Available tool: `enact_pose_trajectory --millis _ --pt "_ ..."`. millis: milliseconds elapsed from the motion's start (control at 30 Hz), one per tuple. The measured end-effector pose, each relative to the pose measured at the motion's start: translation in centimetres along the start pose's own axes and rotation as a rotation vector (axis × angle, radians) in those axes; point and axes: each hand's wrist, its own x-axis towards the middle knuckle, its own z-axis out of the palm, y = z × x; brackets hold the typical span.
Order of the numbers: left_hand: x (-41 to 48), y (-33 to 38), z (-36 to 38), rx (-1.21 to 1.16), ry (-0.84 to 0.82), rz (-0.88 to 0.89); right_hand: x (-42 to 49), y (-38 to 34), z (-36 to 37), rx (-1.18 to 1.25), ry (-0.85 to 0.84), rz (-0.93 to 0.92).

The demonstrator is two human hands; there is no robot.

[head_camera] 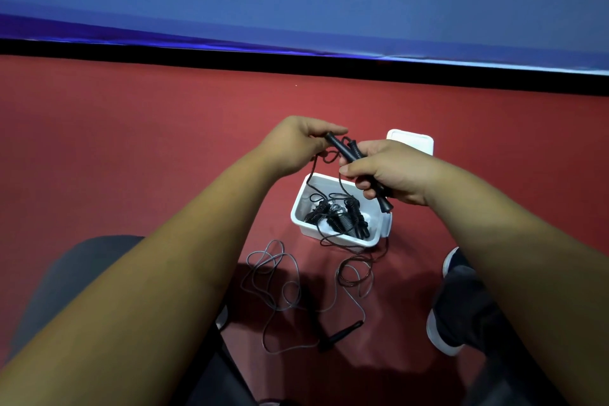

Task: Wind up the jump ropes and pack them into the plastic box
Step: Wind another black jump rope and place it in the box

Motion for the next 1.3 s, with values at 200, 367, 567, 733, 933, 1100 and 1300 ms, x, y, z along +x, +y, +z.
enact_pose_trajectory --millis 200,367,567,733,933,1100,1300 --pt "-0.1 0.2 0.6 0.071 -0.149 0.05 0.3 0.4 0.2 -0.048 0.036 0.001" --pt "-0.1 0.2 0.7 0.128 -0.118 0.044 0.4 0.3 0.2 -0.076 0.045 0.007" --pt "0.0 0.6 0.9 0.243 0.07 -0.033 0.1 0.1 0.2 -0.388 0.139 0.05" --pt "-0.1 1.5 0.5 0.19 0.077 -0.117 0.1 -0.1 0.0 -0.538 0.255 -0.002" --pt "-0.3 1.8 -0.9 -0.367 -0.174 -0.231 0.1 -0.5 -0.2 -0.458 0.243 -0.014" --pt "-0.8 1.6 -2.3 -0.59 -0.32 -0.256 -0.2 -0.8 -0.6 -0.286 0.215 -0.025" --pt "-1.0 2.8 -1.2 -0.731 -0.281 -0.242 -0.4 -0.8 -0.5 -0.171 0.185 -0.053"
